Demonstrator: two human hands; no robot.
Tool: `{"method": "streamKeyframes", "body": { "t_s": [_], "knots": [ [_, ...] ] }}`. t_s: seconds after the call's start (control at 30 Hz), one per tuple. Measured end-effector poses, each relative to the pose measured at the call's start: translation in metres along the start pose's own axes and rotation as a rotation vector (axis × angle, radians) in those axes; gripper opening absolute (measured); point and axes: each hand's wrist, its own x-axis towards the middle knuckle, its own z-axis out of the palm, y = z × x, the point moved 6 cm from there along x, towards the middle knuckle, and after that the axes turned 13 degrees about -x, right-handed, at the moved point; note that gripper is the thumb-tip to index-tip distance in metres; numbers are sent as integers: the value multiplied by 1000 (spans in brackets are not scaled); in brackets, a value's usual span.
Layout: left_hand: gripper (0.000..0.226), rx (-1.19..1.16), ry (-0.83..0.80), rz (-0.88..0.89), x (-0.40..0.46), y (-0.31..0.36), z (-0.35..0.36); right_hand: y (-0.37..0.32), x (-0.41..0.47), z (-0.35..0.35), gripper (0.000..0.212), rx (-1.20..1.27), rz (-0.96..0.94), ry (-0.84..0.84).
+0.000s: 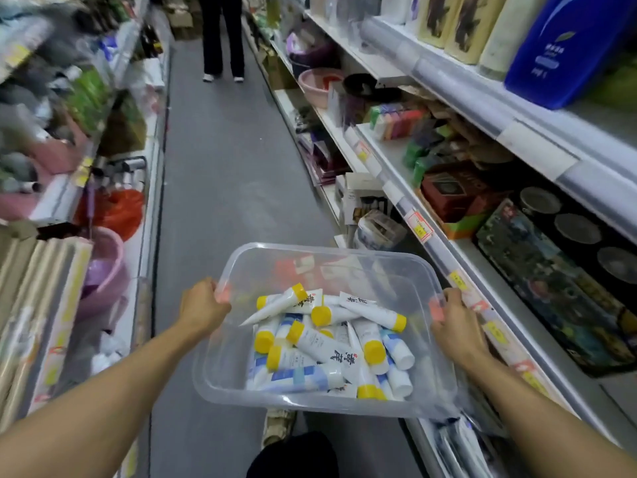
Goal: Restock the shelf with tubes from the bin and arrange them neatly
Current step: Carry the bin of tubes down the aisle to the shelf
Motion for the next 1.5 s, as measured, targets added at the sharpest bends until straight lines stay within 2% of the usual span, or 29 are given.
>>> {"method": "streamKeyframes", "body": {
  "t_s": [0.17,0.33,0.6,1.1,1.5],
  "knots": [
    [22,50,-133,36,92,14,22,-19,38,24,17,11,150,-33],
    [14,82,-226,93,160,29,43,-32,69,41,18,27,273,-72],
    [20,127,-295,72,232,33,87,-39,127,70,14,0,307,-78],
    [19,164,-262,-4,295,13,139,-47,206,126,29,-23,274,-152],
    [17,152,-289,-34,300,7,164,-37,218,148,32,-95,252,-148]
  ]
}}
